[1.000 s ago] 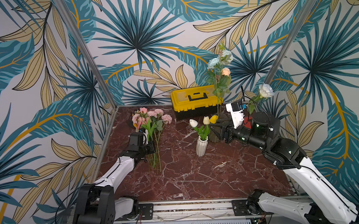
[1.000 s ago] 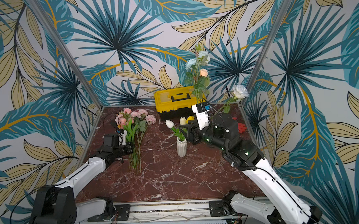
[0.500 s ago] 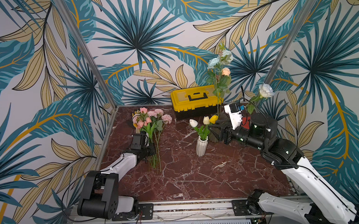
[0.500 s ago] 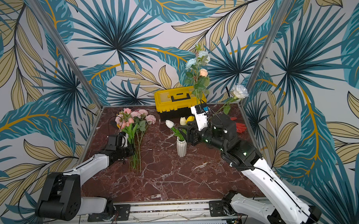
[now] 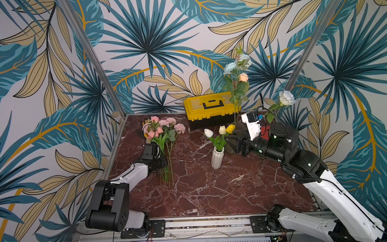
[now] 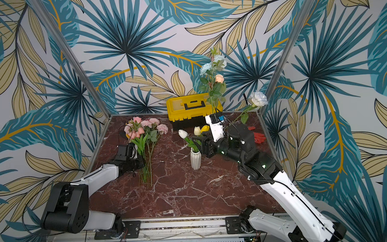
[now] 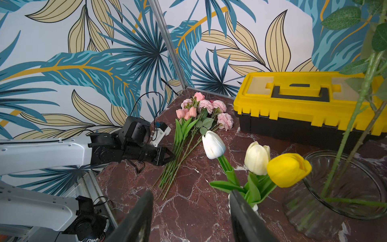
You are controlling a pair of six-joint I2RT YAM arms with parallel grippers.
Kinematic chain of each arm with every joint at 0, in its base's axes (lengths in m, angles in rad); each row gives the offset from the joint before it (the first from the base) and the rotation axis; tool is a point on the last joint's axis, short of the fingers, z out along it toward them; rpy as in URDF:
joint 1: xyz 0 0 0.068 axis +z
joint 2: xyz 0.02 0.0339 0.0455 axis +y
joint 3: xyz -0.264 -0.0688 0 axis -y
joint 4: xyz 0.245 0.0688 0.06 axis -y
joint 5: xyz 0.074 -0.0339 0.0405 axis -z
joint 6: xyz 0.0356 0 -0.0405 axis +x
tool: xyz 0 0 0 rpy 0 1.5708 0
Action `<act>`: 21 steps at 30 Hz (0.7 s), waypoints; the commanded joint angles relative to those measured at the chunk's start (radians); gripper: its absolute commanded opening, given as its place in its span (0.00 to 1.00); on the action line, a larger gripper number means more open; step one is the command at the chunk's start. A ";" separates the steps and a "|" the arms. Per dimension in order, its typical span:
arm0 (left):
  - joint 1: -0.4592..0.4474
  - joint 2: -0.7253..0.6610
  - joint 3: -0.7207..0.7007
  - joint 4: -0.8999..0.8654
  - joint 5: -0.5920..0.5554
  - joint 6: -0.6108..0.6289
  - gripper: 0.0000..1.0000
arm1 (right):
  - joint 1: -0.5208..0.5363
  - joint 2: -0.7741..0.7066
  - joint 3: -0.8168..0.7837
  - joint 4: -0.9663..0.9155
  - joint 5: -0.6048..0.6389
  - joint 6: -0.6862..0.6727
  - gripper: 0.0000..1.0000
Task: Pick out pink flowers from the vase
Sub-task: Place the flower at the center of the board, then reset both arms
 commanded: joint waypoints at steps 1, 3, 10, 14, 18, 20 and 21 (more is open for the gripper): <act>0.007 -0.082 0.051 -0.044 -0.016 0.000 0.34 | 0.003 -0.026 0.026 -0.042 0.034 -0.022 0.59; 0.006 -0.150 0.048 -0.060 -0.005 0.001 0.41 | 0.003 -0.034 0.046 -0.074 0.054 -0.029 0.60; 0.005 -0.431 0.055 -0.124 -0.056 0.003 1.00 | 0.003 -0.060 0.144 -0.274 0.278 -0.101 0.99; 0.003 -0.451 0.100 -0.137 -0.103 0.035 1.00 | 0.003 -0.098 0.110 -0.299 0.601 -0.060 0.99; 0.003 -0.440 0.118 -0.108 -0.483 0.031 0.99 | 0.003 -0.199 -0.072 -0.131 0.877 -0.112 0.99; 0.013 -0.404 0.089 -0.023 -0.686 0.081 1.00 | 0.002 -0.231 -0.148 -0.032 0.990 -0.171 0.99; 0.024 -0.382 0.063 0.043 -0.691 0.154 1.00 | 0.001 -0.234 -0.173 0.000 1.018 -0.201 0.99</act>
